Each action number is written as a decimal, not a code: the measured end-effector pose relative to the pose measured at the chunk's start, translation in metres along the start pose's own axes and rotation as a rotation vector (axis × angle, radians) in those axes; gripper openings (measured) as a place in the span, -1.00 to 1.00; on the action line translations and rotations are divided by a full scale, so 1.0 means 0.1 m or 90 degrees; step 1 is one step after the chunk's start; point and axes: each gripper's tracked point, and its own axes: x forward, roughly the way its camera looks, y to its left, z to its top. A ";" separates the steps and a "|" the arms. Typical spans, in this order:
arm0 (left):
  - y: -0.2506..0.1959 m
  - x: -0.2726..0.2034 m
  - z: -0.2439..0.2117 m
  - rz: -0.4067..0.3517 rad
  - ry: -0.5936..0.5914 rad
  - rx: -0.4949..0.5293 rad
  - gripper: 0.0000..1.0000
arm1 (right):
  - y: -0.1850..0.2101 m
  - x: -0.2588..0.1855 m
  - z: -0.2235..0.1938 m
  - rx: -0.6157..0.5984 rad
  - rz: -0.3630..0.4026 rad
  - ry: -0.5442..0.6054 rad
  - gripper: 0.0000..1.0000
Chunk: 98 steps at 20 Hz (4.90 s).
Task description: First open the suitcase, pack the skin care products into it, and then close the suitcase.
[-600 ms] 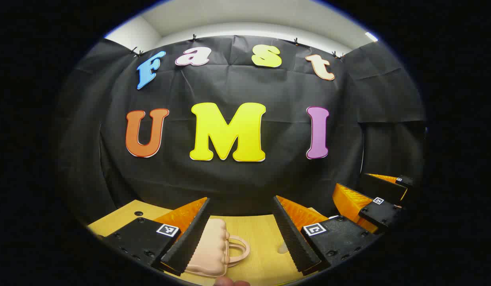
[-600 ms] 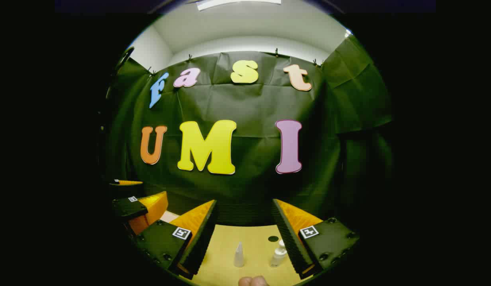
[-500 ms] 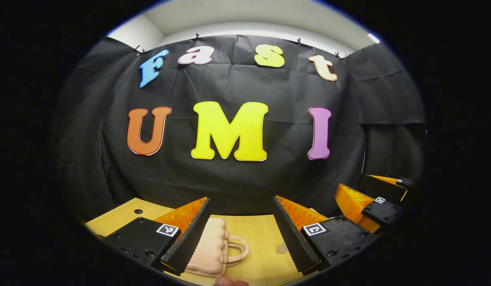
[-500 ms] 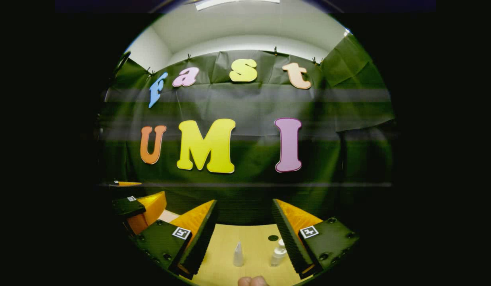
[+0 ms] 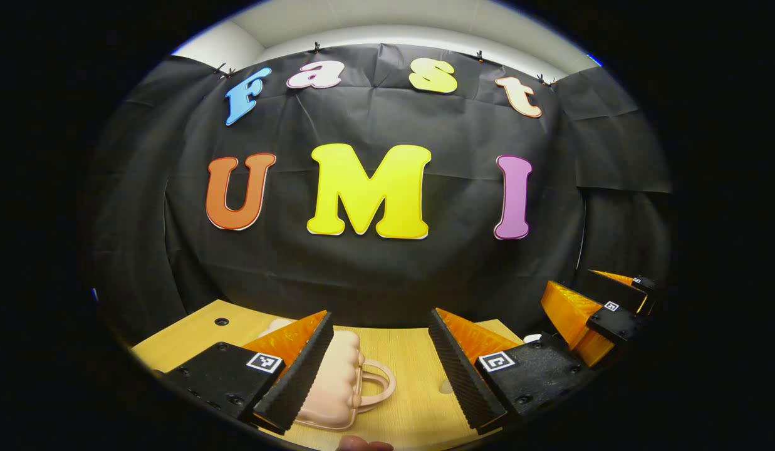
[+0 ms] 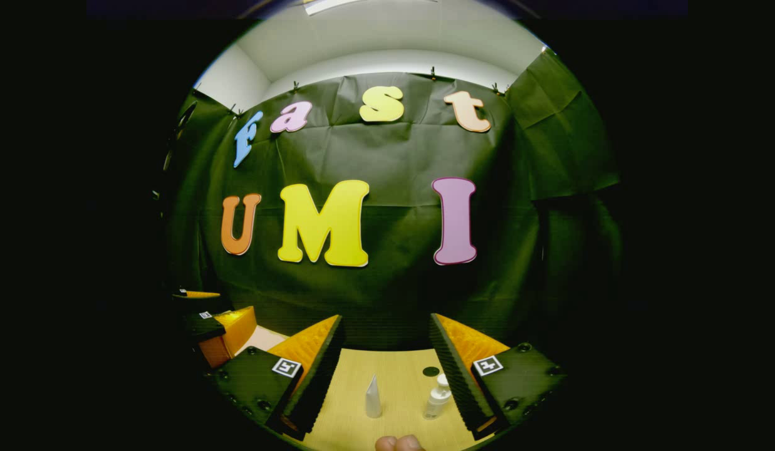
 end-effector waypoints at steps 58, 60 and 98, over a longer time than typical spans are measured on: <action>0.27 0.71 -1.36 -0.062 0.242 0.334 -0.87 | -0.79 -0.31 -0.36 -0.060 -0.062 0.072 0.62; 0.47 0.71 -1.03 -0.047 0.216 0.285 -0.86 | -0.68 -0.28 -0.28 -0.059 -0.054 0.064 0.61; 5.47 0.74 -2.37 0.250 0.285 -0.099 -0.35 | 0.77 -0.07 -0.30 -0.145 -0.001 0.121 0.62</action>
